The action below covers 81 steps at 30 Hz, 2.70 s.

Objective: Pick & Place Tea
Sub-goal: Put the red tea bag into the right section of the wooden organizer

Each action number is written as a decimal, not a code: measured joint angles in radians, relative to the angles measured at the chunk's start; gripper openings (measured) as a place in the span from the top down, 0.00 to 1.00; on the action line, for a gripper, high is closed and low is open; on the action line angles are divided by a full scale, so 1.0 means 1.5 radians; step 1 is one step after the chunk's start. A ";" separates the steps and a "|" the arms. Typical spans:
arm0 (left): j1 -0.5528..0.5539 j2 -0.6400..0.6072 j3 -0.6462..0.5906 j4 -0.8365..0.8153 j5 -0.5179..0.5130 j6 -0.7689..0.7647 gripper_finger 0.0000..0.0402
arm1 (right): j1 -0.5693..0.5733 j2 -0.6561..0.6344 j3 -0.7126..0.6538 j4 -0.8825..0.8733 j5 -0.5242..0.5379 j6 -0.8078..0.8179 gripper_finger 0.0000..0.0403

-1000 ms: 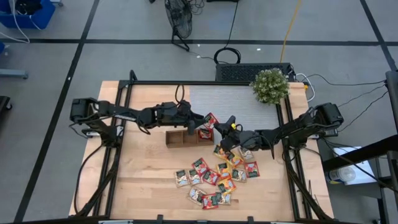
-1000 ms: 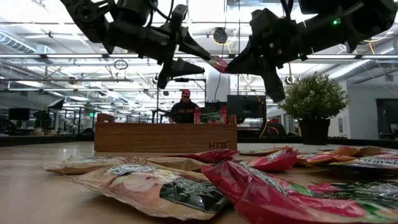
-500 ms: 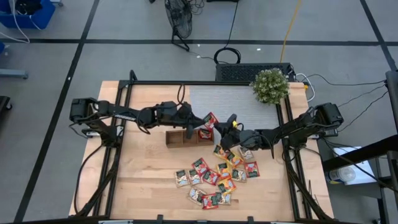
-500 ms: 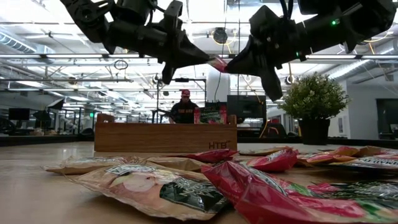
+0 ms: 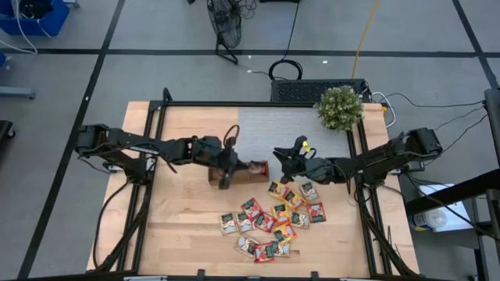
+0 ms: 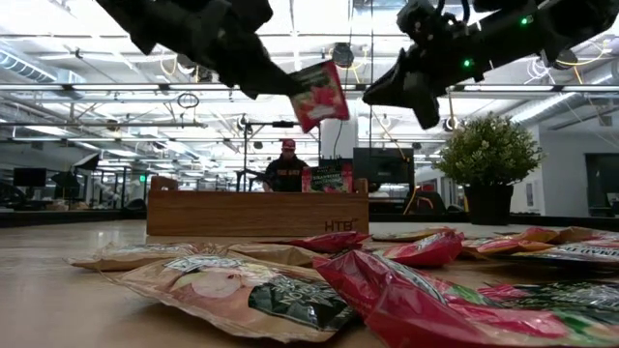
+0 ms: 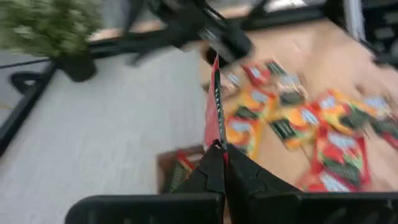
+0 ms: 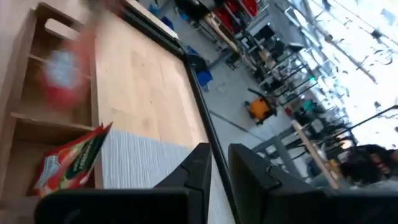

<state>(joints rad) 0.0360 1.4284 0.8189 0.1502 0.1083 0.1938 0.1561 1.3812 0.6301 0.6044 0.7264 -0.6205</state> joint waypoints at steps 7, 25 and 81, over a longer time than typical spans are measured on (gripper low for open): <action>-0.007 0.040 0.025 -0.047 -0.009 0.027 1.00 | -0.040 -0.021 0.000 -0.015 -0.111 0.068 0.90; 0.030 0.133 0.027 0.008 -0.002 0.074 1.00 | -0.051 -0.021 0.000 -0.040 -0.121 0.077 0.91; 0.028 0.202 0.026 0.075 -0.092 -0.008 0.92 | -0.052 -0.021 0.000 -0.053 -0.122 0.091 0.92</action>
<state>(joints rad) 0.0780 1.7321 0.8585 0.2630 -0.0296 0.1824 0.0784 1.3502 0.6300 0.5251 0.5438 -0.4835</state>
